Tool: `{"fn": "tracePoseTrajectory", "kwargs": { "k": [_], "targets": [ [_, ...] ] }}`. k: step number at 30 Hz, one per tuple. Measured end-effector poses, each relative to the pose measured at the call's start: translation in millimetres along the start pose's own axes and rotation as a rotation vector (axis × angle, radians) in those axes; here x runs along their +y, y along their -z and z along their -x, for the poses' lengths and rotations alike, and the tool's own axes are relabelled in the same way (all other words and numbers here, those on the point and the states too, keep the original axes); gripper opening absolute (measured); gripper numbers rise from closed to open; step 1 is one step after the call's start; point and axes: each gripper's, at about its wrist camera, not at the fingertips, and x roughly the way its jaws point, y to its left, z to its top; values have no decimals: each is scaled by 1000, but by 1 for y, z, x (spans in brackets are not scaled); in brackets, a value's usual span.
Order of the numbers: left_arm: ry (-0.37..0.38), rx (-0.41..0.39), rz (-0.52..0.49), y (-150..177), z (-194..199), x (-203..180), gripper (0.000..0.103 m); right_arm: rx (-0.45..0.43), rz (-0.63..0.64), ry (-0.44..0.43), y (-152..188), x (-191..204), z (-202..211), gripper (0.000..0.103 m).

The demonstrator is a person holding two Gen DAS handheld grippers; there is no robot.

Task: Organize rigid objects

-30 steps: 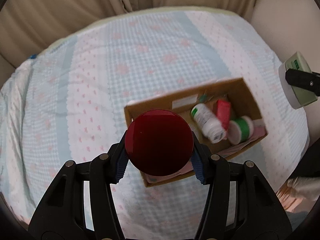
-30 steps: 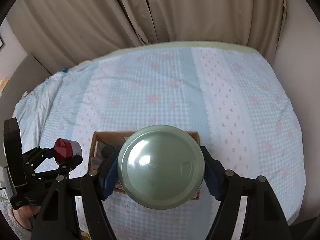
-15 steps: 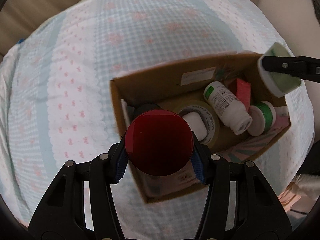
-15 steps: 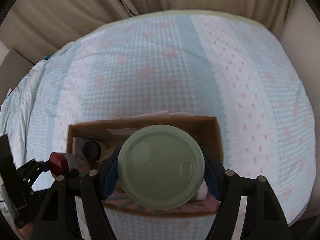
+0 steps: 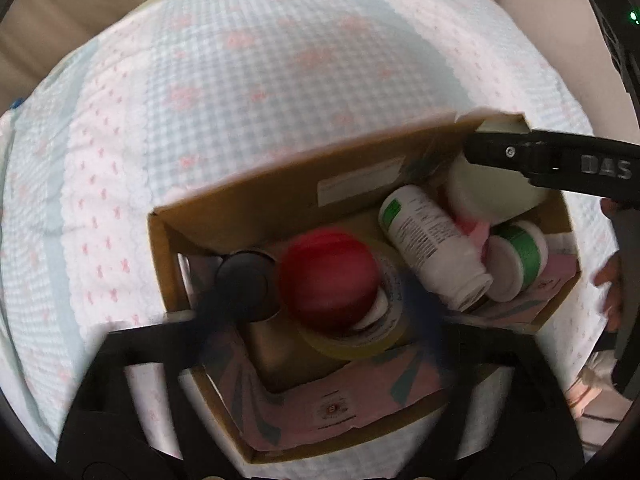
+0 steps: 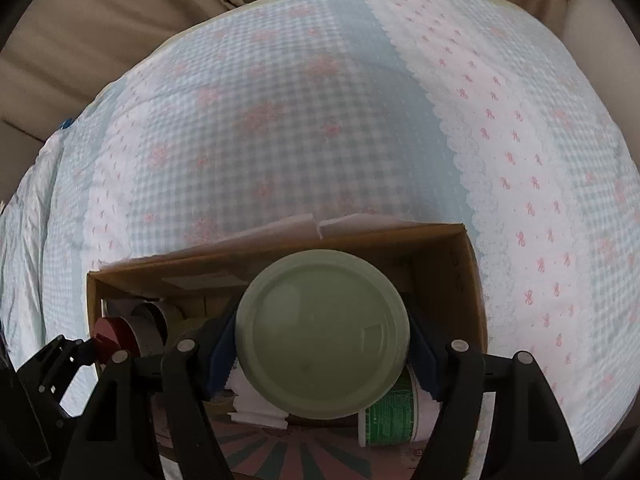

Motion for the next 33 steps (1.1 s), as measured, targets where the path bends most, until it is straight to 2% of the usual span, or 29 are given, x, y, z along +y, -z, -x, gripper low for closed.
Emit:
{"fn": "tracePoseTrajectory", "kwargs": {
  "k": [1,2,8,17,23,29,33],
  "targets": [
    [8,-16,3,0,4,1,103,-37,-1,-2,0,0,7,97],
    [17,-23,6,0,7,2,103,-59,-2,-3,1,0,11,103],
    [8,-47,27,12,20,9,103,-50,4,32,6,-1,25,103],
    [-10,-87,30,23,48,13,103,-39,-1,-3,23,1,46,103],
    [-45,-112,51,34,79,12,103,-73,17,-20,31,5,68,103],
    [-108,-171,110,42,135,-3,103,-101,59,-52,38,4,111,103],
    [-144,-250,154,37,195,-25,103,-141,124,-49,42,0,161,103]
  ]
}}
